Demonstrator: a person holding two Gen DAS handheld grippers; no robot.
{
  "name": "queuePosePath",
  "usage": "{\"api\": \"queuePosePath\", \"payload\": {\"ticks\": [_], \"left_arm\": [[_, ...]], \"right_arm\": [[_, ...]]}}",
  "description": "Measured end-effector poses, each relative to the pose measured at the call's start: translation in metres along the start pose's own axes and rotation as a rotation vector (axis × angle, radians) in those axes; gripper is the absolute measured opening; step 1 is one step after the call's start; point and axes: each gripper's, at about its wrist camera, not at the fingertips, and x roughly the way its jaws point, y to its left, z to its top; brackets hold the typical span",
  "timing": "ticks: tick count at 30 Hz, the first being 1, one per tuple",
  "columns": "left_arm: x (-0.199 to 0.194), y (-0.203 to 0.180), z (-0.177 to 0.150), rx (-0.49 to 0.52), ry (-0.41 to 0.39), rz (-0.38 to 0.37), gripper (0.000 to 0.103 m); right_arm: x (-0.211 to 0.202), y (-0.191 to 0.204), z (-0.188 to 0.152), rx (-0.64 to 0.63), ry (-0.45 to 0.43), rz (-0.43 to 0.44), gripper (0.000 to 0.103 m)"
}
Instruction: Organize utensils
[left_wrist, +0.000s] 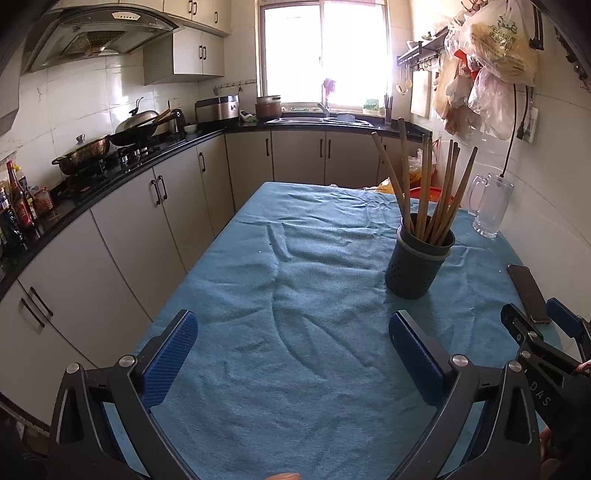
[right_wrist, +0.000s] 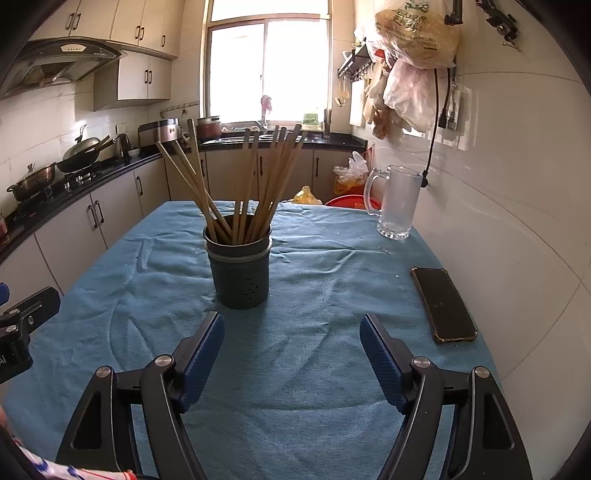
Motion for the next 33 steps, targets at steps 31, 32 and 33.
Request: {"api": "queuePosePath", "payload": {"ticks": [31,32,33], "left_arm": [[-0.029,-0.005,-0.001,-0.029,-0.026,0.019,0.103],[-0.034,-0.003,-0.001,-0.035,-0.036,0.021,0.103],[-0.039,-0.001,-0.002,-0.043,-0.047,0.022,0.103]], "right_arm": [[-0.031,-0.016,-0.006,0.036,-0.039,0.016,0.082],[-0.036,-0.015,-0.006,0.036,-0.042,0.024,0.082],[-0.042,-0.014,-0.005,0.036,-0.047,0.028,0.082]]}}
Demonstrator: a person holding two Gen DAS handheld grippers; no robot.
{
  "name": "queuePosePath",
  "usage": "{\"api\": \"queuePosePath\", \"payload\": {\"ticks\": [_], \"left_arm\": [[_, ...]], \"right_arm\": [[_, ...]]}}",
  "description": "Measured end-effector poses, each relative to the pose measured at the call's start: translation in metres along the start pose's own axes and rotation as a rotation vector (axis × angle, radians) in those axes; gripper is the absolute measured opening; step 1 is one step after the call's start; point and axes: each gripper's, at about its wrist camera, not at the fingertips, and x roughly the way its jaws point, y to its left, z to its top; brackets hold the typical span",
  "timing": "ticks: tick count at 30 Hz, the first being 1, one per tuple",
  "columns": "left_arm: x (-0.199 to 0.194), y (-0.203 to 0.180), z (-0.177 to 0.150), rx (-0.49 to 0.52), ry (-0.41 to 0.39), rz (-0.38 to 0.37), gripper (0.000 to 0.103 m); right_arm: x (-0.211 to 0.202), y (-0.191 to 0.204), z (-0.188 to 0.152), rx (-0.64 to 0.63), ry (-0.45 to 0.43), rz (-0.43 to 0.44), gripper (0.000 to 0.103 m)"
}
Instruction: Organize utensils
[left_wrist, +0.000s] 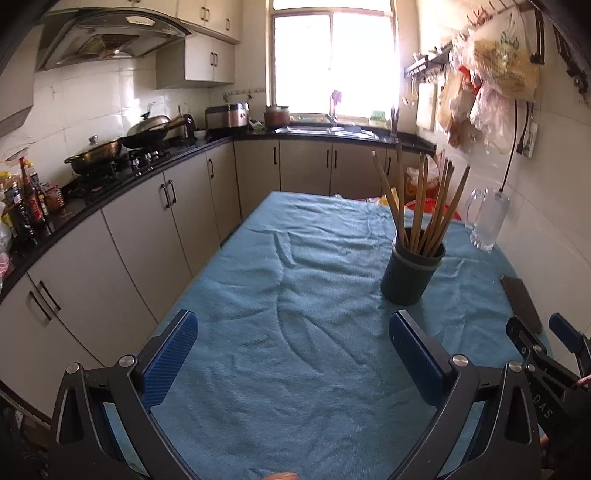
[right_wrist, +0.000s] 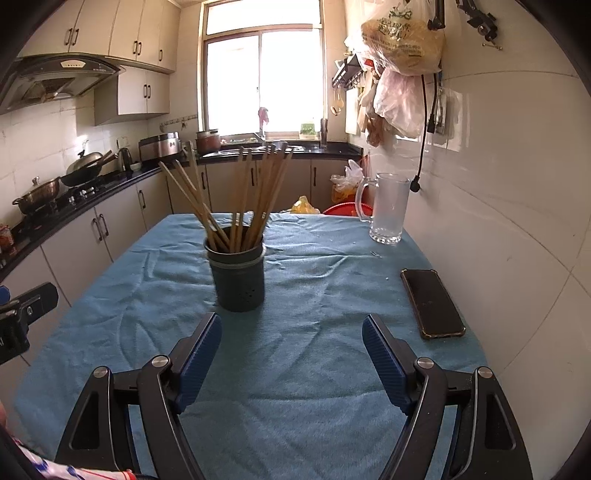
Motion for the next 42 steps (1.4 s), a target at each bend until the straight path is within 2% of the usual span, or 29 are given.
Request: {"api": "queuePosePath", "payload": {"ticks": [6,10,16,22,25,32,42], "left_arm": [[-0.034,0.012,-0.004,-0.031,-0.096,0.006,0.103],[-0.043,0.013,-0.005,-0.024,-0.112,0.000,0.103],[-0.043,0.010,-0.007,-0.015,-0.120,0.010,0.103],[-0.023,0.003,-0.011,0.010,-0.048,-0.012,0.103],[-0.009,-0.002,-0.016,0.014,-0.013,-0.058,0.103],[0.019,-0.023,-0.023,0.067,0.062,-0.073,0.103],[0.045,-0.027,-0.026,0.034,0.150,-0.120,0.103]], "right_arm": [[-0.038,0.012,0.001,-0.060,-0.071,-0.021,0.085],[-0.047,0.015,0.001,-0.062,-0.093,-0.032,0.087],[-0.039,0.013,0.003,-0.047,-0.080,-0.024,0.087],[-0.019,0.010,-0.001,-0.054,-0.048,-0.032,0.087],[-0.010,0.011,-0.006,-0.068,-0.038,-0.040,0.087],[0.016,0.008,-0.009,-0.084,0.005,-0.059,0.087],[0.039,0.006,-0.015,-0.076,0.081,-0.052,0.087]]}}
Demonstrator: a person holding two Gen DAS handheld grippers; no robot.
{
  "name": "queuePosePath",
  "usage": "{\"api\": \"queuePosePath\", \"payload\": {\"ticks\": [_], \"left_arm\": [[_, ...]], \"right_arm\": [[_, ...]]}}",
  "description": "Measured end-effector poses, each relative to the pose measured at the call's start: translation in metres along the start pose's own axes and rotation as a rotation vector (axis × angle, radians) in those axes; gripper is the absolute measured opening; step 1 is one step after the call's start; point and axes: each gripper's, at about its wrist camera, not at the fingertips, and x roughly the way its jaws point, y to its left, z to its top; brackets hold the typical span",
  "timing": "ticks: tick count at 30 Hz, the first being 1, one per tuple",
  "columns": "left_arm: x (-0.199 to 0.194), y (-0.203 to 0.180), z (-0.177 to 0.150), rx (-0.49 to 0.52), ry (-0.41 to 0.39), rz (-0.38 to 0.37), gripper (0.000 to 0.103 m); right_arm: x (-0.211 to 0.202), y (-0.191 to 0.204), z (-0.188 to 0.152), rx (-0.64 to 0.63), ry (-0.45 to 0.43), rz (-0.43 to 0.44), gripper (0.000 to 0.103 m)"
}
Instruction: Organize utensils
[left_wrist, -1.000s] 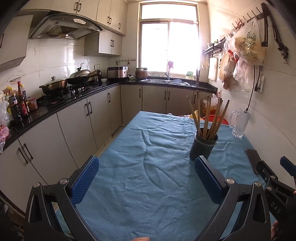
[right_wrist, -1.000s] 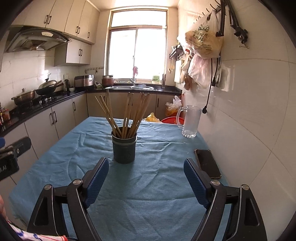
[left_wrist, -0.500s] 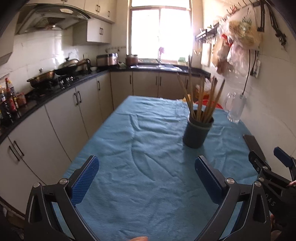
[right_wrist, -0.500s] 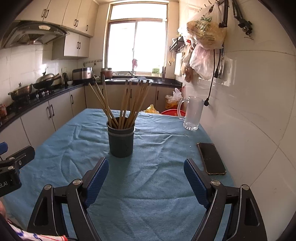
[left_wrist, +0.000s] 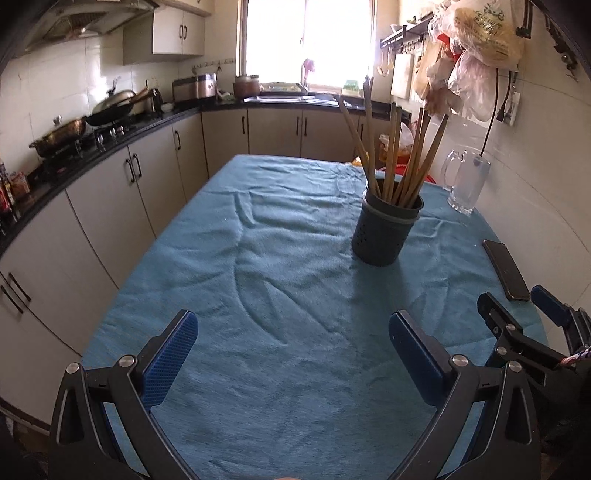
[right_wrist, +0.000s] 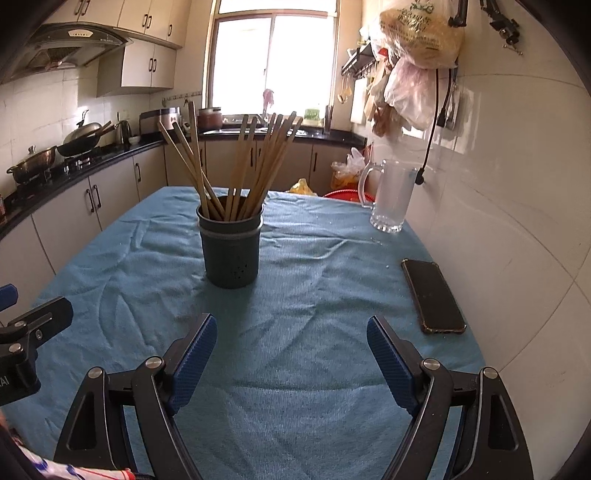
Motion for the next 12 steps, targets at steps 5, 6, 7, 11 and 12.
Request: {"api": "queuePosePath", "payload": {"ticks": [5,6,7,11,12], "left_arm": [[0.010,-0.001,-0.003,-0.007,0.040,-0.012,0.103],[0.012,-0.001,-0.004,-0.006,0.046,-0.011,0.103],[0.012,-0.001,-0.004,-0.008,0.049,-0.010,0.103],[0.016,0.001,-0.003,-0.026,0.064,-0.009,0.103],[0.018,0.001,-0.003,-0.028,0.070,-0.009,0.103]], "right_arm": [[0.002,0.001,-0.001,0.003,0.009,0.004,0.087],[0.003,0.002,-0.002,0.001,0.014,0.007,0.087],[0.004,0.003,-0.003,-0.001,0.018,0.009,0.087],[0.006,0.007,-0.004,-0.007,0.037,0.024,0.087],[0.006,0.007,-0.004,-0.007,0.037,0.024,0.087]]}}
